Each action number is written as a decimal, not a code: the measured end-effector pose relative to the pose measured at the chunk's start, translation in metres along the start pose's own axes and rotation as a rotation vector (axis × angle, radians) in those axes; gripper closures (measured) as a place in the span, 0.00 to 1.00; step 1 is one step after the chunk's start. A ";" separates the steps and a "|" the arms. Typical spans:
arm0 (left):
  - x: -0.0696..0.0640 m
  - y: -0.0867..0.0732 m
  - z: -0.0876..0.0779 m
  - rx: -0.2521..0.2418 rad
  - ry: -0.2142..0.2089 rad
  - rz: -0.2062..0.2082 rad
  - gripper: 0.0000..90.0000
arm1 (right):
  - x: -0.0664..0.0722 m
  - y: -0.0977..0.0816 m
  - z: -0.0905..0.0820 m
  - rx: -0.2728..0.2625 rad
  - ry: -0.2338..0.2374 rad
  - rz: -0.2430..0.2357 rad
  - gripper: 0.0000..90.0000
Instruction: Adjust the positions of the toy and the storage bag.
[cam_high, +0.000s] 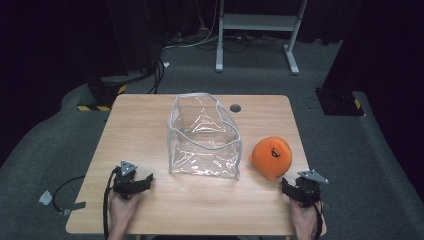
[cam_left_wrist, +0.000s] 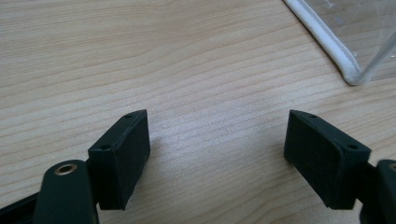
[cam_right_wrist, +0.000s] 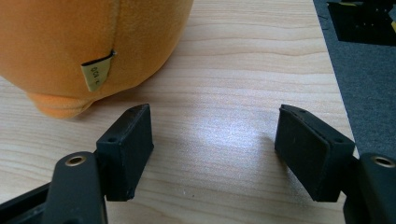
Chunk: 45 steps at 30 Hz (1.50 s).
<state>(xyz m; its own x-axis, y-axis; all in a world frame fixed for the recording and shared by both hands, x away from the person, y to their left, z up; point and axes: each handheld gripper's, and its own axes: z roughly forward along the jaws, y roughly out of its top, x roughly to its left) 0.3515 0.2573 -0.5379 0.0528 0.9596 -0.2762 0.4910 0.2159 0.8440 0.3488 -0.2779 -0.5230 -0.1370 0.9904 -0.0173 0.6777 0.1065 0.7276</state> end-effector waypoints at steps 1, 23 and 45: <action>0.000 0.000 0.000 0.000 0.000 0.000 0.25 | 0.000 0.000 0.000 0.000 0.000 0.002 0.31; -0.003 0.000 0.002 0.002 -0.005 -0.010 0.18 | -0.003 -0.001 -0.001 0.010 0.011 -0.003 0.25; -0.007 -0.003 -0.003 0.015 -0.016 -0.009 0.17 | -0.003 -0.006 -0.017 -0.046 0.067 0.015 0.32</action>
<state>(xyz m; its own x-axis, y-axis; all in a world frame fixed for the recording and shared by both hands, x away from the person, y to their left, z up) 0.3470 0.2508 -0.5373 0.0620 0.9545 -0.2916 0.5048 0.2221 0.8342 0.3325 -0.2831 -0.5155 -0.1756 0.9837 0.0387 0.6468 0.0856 0.7579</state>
